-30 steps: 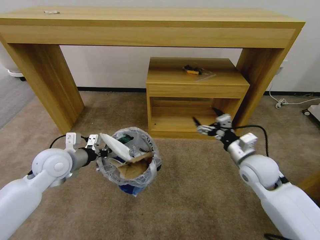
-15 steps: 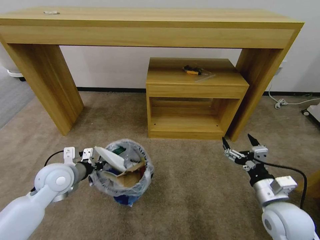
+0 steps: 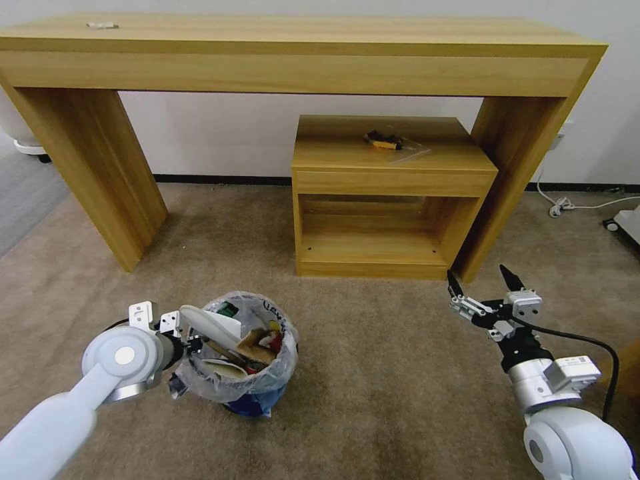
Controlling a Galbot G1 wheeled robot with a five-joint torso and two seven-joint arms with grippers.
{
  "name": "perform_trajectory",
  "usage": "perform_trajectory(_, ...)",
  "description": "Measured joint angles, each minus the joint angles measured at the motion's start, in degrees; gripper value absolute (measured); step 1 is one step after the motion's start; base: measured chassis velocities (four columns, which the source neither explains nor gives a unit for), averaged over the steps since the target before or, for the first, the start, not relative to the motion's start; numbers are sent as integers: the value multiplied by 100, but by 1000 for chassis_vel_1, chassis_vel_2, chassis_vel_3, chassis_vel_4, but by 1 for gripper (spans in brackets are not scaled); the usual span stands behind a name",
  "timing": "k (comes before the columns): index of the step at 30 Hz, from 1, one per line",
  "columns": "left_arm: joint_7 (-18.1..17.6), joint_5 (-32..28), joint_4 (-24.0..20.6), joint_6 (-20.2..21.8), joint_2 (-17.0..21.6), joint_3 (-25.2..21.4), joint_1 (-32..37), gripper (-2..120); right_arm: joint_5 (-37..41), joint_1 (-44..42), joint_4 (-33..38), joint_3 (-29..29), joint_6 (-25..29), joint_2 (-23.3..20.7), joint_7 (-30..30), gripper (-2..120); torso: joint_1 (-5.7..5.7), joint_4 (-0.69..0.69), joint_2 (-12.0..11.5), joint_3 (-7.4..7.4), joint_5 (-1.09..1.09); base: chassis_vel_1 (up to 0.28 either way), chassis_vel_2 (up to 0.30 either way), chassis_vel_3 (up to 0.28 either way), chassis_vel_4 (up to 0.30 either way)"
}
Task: Pick up the trash bin and place the garbage on the floor into it.
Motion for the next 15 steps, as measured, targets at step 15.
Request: perform_trajectory(15,33,-87,209,2,-186,20,-92,0,-9,-8,40,-44,1,-10,16,100,0,0,0,0,0,0,0,0,0)
